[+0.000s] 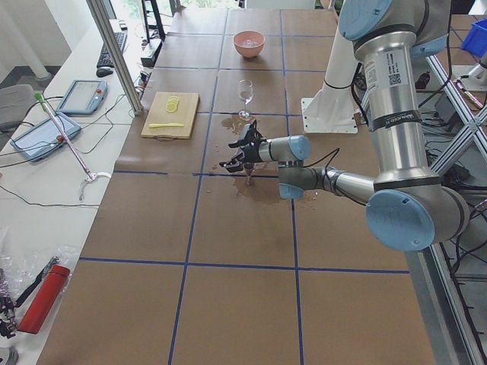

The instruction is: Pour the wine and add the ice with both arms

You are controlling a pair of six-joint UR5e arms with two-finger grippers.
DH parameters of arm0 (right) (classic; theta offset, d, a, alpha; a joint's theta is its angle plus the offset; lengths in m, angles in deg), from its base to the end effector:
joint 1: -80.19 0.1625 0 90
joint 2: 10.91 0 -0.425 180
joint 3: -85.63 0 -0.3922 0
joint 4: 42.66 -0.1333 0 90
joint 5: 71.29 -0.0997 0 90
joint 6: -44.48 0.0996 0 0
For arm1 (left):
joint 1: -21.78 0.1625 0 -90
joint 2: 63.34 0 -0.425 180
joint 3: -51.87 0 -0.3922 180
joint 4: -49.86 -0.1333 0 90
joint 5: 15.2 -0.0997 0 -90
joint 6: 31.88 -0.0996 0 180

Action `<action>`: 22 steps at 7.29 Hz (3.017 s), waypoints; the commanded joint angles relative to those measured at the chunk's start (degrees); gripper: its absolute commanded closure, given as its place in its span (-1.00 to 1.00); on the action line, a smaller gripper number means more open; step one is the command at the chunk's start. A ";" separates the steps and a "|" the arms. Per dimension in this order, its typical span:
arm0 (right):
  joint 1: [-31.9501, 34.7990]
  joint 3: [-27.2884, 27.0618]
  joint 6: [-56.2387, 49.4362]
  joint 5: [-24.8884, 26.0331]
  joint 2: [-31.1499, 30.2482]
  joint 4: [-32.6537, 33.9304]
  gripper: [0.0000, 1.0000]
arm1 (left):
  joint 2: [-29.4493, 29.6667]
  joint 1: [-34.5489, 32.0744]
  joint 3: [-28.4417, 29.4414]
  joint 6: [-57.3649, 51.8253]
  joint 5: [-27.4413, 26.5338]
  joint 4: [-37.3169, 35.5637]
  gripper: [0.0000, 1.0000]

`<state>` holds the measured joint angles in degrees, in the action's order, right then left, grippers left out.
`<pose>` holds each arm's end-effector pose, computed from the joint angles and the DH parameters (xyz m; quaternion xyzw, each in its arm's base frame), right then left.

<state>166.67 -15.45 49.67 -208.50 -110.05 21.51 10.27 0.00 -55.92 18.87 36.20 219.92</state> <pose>0.0328 -0.4471 0.5822 0.1897 -0.4043 -0.0831 0.8909 0.2654 -0.3165 0.4736 0.5285 0.4034 -0.1045 0.7397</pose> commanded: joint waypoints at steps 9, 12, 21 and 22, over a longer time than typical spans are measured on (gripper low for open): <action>0.00 0.18 -0.09 0.00 -0.18 -0.01 -1.00 | 7.42 15.72 14.36 7.17 -18.79 0.62 -1.00; 0.00 0.18 -0.09 0.00 -0.09 -0.01 -1.00 | 8.20 15.72 16.72 7.44 -18.79 0.97 -1.00; 0.00 0.18 0.00 0.00 -0.09 -0.01 -1.00 | 9.26 15.72 18.14 9.28 -20.11 0.98 -0.28; 0.00 0.18 0.00 0.00 -0.01 -0.01 -1.00 | 9.26 15.72 18.23 9.28 -20.11 0.98 -0.28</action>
<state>166.67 -15.27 49.64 -208.49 -110.08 21.50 19.51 15.72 -37.80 28.13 16.08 220.90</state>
